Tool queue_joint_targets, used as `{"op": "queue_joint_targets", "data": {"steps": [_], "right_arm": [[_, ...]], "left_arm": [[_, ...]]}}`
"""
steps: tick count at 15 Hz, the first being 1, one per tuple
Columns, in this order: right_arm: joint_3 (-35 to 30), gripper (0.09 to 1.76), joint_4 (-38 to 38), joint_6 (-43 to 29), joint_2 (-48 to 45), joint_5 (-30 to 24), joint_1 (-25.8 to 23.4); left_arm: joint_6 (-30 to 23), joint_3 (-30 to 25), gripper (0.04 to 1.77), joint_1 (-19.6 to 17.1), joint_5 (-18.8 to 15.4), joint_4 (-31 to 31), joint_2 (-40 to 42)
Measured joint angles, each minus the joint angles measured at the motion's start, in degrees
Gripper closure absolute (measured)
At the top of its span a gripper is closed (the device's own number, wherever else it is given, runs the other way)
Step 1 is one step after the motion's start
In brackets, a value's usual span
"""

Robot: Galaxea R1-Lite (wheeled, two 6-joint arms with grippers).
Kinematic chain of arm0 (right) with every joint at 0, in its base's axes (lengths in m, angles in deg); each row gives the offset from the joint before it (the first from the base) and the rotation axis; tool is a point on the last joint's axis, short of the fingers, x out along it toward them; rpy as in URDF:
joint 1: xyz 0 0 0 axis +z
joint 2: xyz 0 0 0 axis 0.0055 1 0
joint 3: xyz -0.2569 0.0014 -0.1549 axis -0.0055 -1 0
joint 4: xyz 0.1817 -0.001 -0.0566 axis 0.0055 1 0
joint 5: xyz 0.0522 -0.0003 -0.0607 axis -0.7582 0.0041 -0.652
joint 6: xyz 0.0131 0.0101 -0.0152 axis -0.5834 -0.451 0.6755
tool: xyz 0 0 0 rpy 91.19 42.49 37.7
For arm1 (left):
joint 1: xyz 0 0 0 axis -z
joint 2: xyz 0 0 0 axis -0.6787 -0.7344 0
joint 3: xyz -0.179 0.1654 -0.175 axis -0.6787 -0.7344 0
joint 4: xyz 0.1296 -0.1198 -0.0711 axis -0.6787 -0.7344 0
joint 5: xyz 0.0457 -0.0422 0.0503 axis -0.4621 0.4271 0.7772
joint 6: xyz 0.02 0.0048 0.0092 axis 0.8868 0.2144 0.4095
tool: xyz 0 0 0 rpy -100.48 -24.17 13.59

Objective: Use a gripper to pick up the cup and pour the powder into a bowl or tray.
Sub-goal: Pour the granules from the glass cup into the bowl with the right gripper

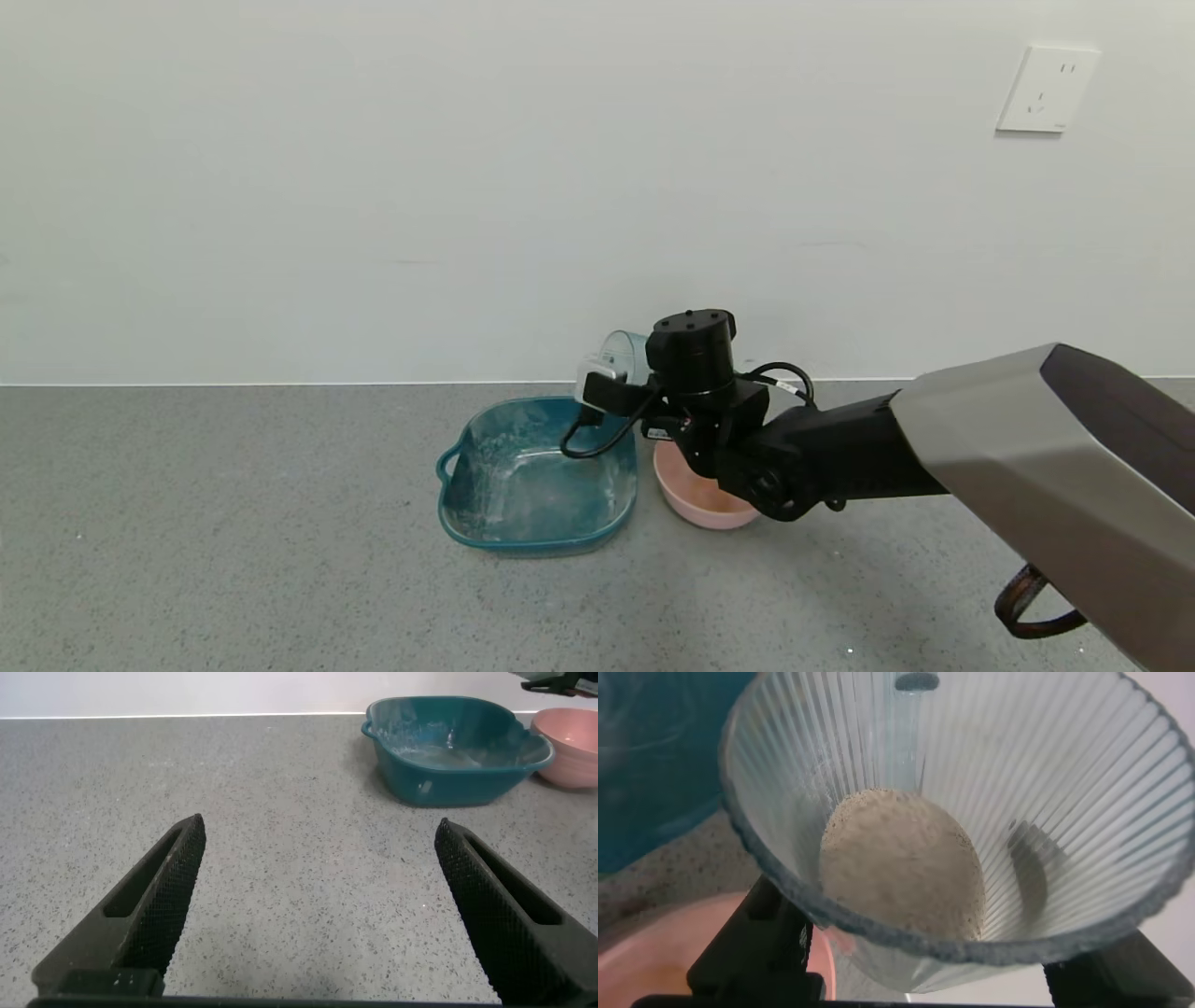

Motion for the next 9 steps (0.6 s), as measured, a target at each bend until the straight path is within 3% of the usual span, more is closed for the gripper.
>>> {"op": "queue_joint_targets", "data": {"steps": [9], "right_arm": [[0.0,0.5,-3.0,15.7,0.7,0.1,1.5]], "left_arm": [[0.0,0.0,0.05,0.0,0.0,0.0,0.0]]}}
